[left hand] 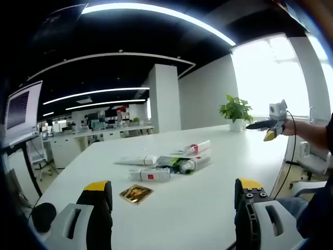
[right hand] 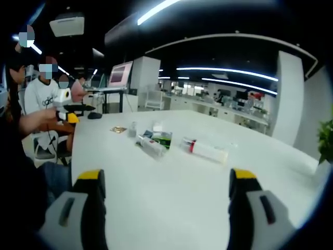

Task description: Arrange the skincare products in the storage area until every visible bottle or jar stands upright without overlapping.

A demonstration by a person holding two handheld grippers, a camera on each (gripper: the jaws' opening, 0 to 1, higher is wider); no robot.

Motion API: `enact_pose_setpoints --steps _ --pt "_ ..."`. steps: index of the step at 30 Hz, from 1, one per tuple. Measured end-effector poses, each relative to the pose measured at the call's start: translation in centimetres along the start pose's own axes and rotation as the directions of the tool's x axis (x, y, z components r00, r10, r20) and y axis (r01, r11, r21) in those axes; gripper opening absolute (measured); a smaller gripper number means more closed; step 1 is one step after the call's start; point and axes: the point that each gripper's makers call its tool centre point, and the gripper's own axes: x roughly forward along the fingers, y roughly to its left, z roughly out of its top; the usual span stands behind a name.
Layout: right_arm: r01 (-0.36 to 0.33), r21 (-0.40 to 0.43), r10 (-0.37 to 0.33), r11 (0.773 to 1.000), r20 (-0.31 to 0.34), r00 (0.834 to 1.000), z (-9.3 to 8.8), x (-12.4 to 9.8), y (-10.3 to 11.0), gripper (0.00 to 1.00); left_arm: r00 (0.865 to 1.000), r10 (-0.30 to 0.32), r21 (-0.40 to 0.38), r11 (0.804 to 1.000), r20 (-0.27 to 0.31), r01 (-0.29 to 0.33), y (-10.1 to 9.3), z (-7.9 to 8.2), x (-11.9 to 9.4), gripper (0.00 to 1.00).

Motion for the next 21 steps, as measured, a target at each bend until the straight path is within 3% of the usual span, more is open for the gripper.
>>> enact_pose_setpoints --steps 10,17,21 --pt "0.011 -0.056 -0.013 0.998 -0.03 0.999 0.8 -0.2 -1.1 0.98 1.0 -0.006 -0.006 1.0 -0.005 0.006 -0.3 -0.4 0.4 1.0" --pt "0.041 -0.169 -0.051 0.985 -0.058 0.997 2.8 0.6 -3.6 0.96 1.0 -0.006 -0.01 1.0 0.007 0.006 -0.3 -0.2 0.4 1.0" --pt "0.054 -0.268 -0.085 0.962 -0.106 0.991 2.9 1.4 -5.3 0.96 1.0 -0.011 -0.007 1.0 0.009 0.011 -0.6 -0.2 0.7 1.0"
